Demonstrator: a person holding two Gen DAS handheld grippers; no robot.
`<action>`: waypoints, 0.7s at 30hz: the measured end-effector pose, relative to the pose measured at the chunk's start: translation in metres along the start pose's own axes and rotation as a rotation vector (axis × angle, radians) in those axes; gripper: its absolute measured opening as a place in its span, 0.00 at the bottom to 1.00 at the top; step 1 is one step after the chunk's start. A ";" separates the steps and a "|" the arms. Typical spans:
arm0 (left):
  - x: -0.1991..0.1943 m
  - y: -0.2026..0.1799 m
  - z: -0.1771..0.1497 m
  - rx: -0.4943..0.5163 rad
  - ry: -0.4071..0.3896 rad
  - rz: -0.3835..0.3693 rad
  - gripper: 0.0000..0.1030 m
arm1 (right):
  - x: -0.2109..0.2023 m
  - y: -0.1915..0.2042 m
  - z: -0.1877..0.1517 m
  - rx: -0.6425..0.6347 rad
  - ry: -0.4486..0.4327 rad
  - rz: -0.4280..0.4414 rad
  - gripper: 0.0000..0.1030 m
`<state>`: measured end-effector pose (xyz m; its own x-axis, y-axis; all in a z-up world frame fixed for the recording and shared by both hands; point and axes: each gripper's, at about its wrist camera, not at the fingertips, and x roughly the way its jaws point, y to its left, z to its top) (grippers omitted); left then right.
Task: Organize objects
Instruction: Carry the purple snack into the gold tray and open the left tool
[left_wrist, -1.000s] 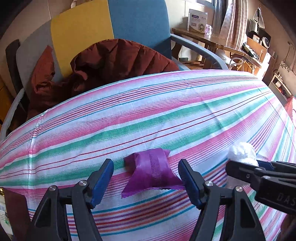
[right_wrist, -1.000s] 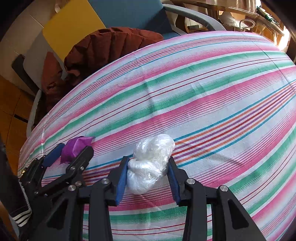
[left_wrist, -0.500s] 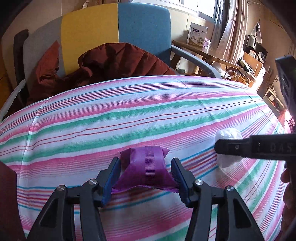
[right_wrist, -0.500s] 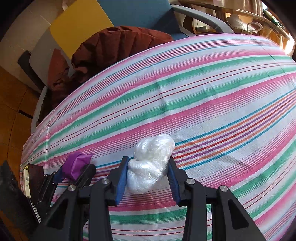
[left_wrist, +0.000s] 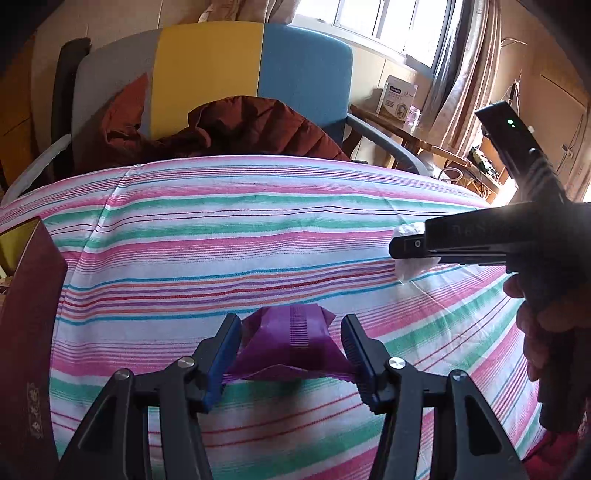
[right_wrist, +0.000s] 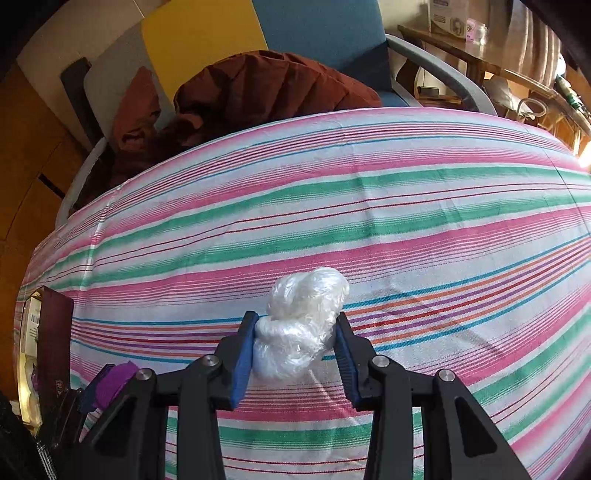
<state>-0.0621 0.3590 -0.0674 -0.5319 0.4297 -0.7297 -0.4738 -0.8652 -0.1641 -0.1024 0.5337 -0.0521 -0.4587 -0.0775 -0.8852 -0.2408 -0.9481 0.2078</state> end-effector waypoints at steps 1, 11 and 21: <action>-0.004 -0.001 -0.002 0.007 -0.010 -0.002 0.55 | 0.000 0.001 0.000 -0.007 -0.001 0.000 0.40; -0.040 -0.008 -0.022 0.062 -0.058 -0.065 0.55 | 0.006 0.006 0.000 -0.051 -0.002 -0.001 0.40; -0.088 0.012 -0.041 0.026 -0.078 -0.159 0.55 | 0.007 0.016 -0.004 -0.097 -0.008 0.017 0.40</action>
<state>0.0075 0.3002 -0.0327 -0.5008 0.5803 -0.6423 -0.5739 -0.7781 -0.2555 -0.1056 0.5170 -0.0563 -0.4686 -0.0914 -0.8787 -0.1496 -0.9721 0.1809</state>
